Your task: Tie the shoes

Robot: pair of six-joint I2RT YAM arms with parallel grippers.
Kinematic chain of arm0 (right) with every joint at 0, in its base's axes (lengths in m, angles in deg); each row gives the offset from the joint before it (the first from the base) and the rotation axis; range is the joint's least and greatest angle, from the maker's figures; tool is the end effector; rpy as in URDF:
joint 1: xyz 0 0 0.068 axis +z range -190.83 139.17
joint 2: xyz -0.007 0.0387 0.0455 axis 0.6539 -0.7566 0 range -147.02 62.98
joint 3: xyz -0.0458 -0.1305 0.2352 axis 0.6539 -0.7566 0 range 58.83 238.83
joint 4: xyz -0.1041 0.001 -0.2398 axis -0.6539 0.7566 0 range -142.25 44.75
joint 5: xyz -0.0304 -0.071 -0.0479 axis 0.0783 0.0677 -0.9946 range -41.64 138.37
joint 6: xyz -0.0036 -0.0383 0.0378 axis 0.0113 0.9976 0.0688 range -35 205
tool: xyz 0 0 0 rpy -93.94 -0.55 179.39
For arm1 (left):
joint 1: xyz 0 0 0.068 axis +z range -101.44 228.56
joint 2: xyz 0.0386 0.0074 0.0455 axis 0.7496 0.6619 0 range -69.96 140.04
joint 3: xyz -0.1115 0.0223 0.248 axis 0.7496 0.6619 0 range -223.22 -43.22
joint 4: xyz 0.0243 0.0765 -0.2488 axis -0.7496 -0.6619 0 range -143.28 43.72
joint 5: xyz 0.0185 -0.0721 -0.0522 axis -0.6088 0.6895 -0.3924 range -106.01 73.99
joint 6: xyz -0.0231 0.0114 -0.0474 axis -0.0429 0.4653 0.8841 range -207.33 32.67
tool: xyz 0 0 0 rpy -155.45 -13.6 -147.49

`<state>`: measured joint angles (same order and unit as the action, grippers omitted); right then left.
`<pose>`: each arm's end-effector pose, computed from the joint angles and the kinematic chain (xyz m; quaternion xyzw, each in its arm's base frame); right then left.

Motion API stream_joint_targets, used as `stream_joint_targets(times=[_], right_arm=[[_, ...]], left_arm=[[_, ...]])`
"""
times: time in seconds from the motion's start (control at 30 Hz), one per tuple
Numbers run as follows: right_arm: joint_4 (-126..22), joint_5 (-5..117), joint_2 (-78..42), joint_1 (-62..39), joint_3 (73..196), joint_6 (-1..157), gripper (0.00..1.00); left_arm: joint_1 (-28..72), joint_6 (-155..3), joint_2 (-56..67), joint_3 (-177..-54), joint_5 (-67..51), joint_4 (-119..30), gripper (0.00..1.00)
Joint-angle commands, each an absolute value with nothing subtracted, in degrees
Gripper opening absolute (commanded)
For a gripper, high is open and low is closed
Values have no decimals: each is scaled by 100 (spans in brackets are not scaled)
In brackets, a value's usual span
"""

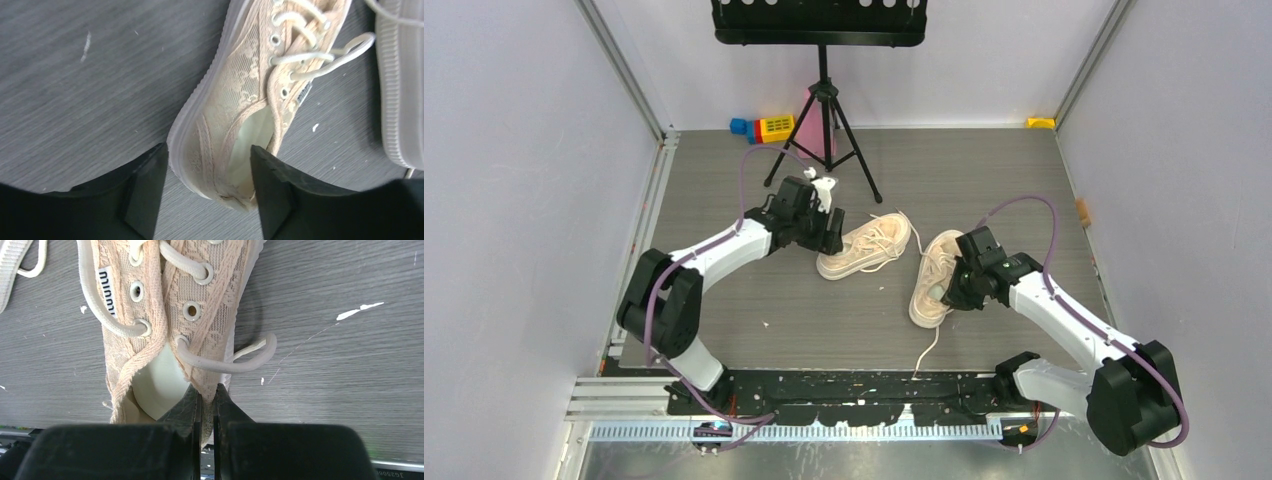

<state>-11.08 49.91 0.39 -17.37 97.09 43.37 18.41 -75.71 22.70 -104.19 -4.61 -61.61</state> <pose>0.1755 0.0773 0.2019 0.1514 0.9653 0.1252 0.1717 0.2961 -0.1800 0.2199 0.1849 0.9079 -0.2163 0.3077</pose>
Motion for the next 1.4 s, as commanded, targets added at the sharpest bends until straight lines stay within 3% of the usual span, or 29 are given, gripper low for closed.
stream_joint_targets(times=[0.0,0.03,0.1,0.13,0.33,0.5,0.7,0.87,1.03,1.07,1.27,1.37], right_arm=[[-1195,4865,270,-1728,10143,4468,0],[-1126,4686,295,-1728,10206,4493,0],[-956,4442,372,-1728,10352,4565,0],[-873,4331,420,-1728,10429,4597,0],[-407,3826,593,-1728,11008,4911,0],[120,2911,523,-1743,11841,5068,0],[327,2668,433,-1780,12745,5328,0],[320,3710,185,-1776,13280,5612,0],[79,5244,-273,-1704,13303,5418,0],[-14,5236,-344,-1578,13230,5302,0],[-942,5111,-774,-482,12556,4499,0],[-1040,4860,-1139,39,12922,4506,0]], left_arm=[[1754,-7763,2599,-10723,-497,-6421,56],[1754,-7739,2676,-10786,-467,-6458,46],[1753,-7720,2819,-10950,-331,-6549,12],[1753,-7707,2881,-11044,-287,-6652,1],[1892,-6984,2243,-11019,-1304,-7028,0],[2802,-6238,1281,-10505,-1461,-7265,0],[3893,-5781,123,-9748,-2049,-7370,0],[4545,-5467,-513,-9504,-2948,-7713,0],[5217,-5242,-567,-9301,-2922,-7685,0],[5239,-5214,-521,-9294,-2937,-7707,1],[5236,-5636,-417,-9640,-2122,-8187,58],[5173,-5728,-804,-9634,-1805,-8265,75]])
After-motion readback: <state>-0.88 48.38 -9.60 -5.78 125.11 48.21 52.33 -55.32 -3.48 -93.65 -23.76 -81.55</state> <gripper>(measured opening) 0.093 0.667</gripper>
